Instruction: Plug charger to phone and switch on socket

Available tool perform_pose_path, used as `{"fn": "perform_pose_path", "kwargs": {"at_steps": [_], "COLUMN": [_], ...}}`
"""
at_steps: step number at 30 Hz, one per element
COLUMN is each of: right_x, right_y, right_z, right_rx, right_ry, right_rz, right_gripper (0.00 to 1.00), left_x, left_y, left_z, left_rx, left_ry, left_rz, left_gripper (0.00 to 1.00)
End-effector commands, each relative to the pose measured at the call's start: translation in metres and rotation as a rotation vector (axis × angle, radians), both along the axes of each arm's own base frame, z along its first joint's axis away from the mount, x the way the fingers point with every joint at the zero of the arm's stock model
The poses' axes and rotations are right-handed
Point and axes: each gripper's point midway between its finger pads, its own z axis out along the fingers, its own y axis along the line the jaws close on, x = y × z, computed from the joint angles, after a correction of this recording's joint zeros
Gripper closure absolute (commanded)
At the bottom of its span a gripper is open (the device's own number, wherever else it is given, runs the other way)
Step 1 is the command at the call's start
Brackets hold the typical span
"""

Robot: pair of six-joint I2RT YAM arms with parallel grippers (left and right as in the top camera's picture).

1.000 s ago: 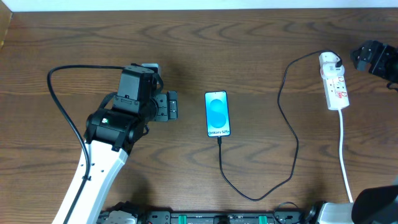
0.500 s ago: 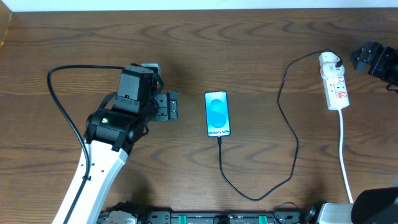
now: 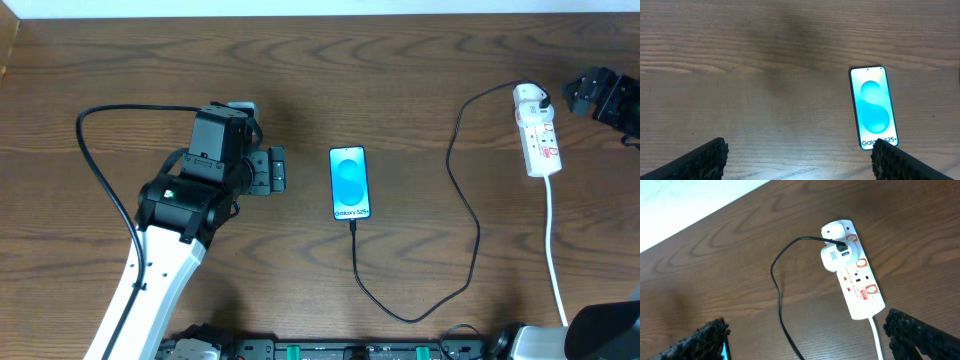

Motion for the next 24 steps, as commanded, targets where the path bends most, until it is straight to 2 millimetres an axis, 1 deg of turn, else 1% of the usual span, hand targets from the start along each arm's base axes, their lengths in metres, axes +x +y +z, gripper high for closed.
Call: {"fn": "perform_pose_path", "kwargs": {"at_steps": [1,6,10,11,12,17,19,24], "right_x": [0.000,0.000,0.000,0.000,0.000,0.000,0.000,0.000], "right_y": [0.002,0.002,0.002,0.002,0.002,0.002,0.002,0.002], "right_z": [0.003,0.003,0.003,0.003,0.003,0.003,0.003,0.003], "right_rx": [0.001,0.001,0.001,0.001,0.001,0.001,0.001,0.001], "right_ry": [-0.006,-0.006,-0.006,-0.006,-0.006,-0.006,-0.006,-0.006], "right_rz": [-0.003,-0.003,-0.003,-0.003,-0.003,-0.003,-0.003,-0.003], "right_gripper": [0.01,0.01,0.01,0.01,0.01,0.01,0.01,0.01], "left_x": [0.000,0.000,0.000,-0.003,-0.007,-0.023,-0.027,-0.030], "left_y": [0.004,0.004,0.014,0.015,0.020,0.035,0.041,0.052], "left_z": [0.000,-0.001,-0.002,-0.004,-0.009,-0.026,-0.032,-0.036], "left_rx": [0.014,0.018,0.060,0.061,0.080,0.127,0.139,0.111], "left_ry": [-0.002,-0.002,-0.009,-0.007,-0.002,-0.003,-0.030,-0.154], "left_rz": [0.009,0.007,0.039,0.039,0.053,0.085,0.103,0.143], "left_gripper": [0.09,0.08,0.08,0.08,0.08,0.08,0.08,0.09]}}
